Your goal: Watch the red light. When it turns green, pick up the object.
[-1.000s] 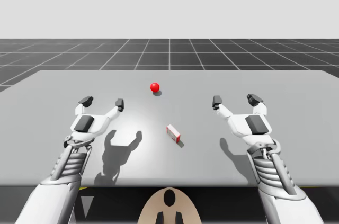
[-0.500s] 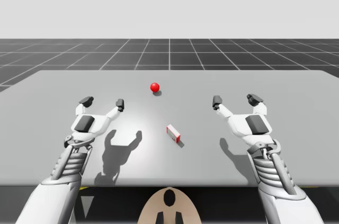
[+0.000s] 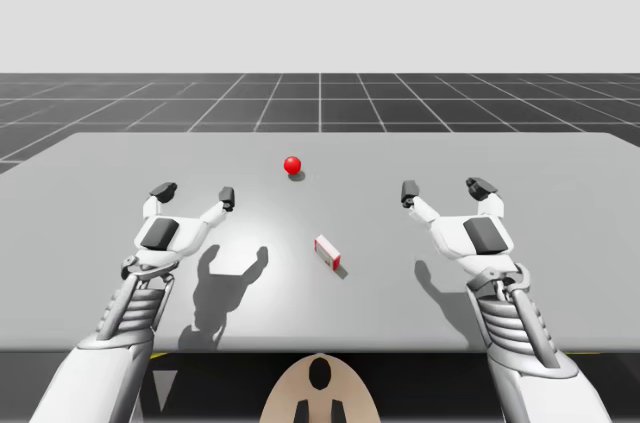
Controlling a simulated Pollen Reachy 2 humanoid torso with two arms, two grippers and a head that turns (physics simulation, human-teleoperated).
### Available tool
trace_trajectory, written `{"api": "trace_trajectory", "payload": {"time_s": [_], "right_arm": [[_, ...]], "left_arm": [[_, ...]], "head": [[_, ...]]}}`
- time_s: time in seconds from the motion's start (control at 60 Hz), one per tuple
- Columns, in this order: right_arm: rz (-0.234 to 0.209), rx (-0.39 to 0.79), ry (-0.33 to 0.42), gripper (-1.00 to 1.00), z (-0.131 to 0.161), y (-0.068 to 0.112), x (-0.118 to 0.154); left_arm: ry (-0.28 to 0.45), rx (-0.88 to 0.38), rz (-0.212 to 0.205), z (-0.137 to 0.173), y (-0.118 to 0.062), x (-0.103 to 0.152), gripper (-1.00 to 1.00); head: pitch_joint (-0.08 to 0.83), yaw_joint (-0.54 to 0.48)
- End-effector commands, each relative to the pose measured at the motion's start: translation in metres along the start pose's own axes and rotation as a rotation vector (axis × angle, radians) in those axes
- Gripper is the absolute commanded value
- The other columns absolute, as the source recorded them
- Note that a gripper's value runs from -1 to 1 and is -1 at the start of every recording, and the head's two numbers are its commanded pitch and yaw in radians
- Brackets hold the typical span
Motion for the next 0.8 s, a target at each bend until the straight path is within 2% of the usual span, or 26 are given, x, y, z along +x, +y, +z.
{"api": "trace_trajectory", "payload": {"time_s": [0.017,0.8], "right_arm": [[-0.009,0.001,0.002,-1.00,0.0003,0.0018,-0.0007],[-0.004,0.001,0.000,-1.00,0.0006,0.0018,-0.0007]], "left_arm": [[0.000,0.000,0.000,0.0001,0.0001,0.0000,-1.00],[-0.001,-0.003,-0.002,0.0005,-0.0005,0.0000,-1.00]], "head": [[0.416,0.11],[0.421,0.11]]}}
